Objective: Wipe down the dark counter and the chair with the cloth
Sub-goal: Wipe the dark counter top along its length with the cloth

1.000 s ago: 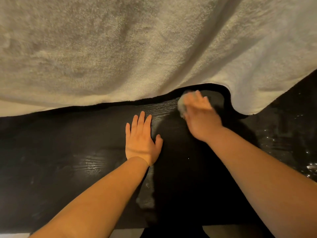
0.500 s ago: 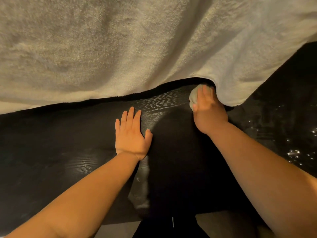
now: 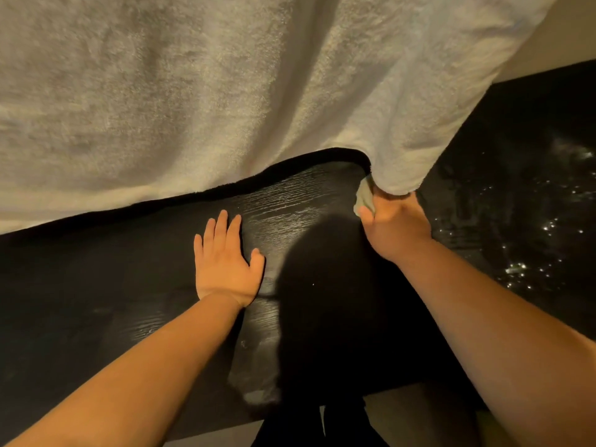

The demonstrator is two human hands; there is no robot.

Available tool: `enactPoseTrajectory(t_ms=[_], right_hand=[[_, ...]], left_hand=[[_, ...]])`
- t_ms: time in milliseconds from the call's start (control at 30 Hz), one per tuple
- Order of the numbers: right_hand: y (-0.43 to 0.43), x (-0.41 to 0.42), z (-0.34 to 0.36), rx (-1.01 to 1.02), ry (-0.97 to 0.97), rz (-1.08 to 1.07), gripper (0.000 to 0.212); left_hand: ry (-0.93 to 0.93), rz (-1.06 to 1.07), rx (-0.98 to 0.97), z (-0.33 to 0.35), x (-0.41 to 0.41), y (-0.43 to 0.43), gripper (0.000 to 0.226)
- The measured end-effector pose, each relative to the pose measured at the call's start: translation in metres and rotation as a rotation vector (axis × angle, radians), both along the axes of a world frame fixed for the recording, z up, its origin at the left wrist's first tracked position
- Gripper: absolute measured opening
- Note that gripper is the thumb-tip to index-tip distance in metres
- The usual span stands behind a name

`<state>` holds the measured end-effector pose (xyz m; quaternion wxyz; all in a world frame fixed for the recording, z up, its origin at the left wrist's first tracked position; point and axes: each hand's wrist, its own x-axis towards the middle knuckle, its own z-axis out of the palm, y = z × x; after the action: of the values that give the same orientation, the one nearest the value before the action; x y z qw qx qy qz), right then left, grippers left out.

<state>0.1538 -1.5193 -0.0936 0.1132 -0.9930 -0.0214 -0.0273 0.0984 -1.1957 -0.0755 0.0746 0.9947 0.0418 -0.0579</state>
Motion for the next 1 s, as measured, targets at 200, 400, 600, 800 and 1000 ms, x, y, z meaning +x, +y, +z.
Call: enactPoseTrajectory(t_ms=[200, 400, 600, 800, 1000], right_hand=[[0.050, -0.023, 0.025, 0.050, 0.135, -0.025, 0.067], [-0.010, -0.037, 0.026, -0.023, 0.117, 0.240, 0.058], [-0.038, -0.015, 0.028, -0.018, 0.123, -0.178, 0.050], [0.024, -0.081, 0.019, 0.087, 0.153, 0.230, 0.068], [-0.044, -0.058, 0.032, 0.022, 0.229, 0.178, 0.061]], left_hand=[[-0.017, -0.003, -0.022, 0.002, -0.002, -0.001, 0.077], [-0.024, -0.001, -0.021, 0.004, -0.002, -0.002, 0.075], [-0.031, 0.015, -0.001, 0.003, -0.002, -0.004, 0.074], [-0.036, 0.028, -0.006, 0.003, -0.003, -0.005, 0.071], [-0.069, 0.039, 0.017, 0.001, -0.006, -0.004, 0.061]])
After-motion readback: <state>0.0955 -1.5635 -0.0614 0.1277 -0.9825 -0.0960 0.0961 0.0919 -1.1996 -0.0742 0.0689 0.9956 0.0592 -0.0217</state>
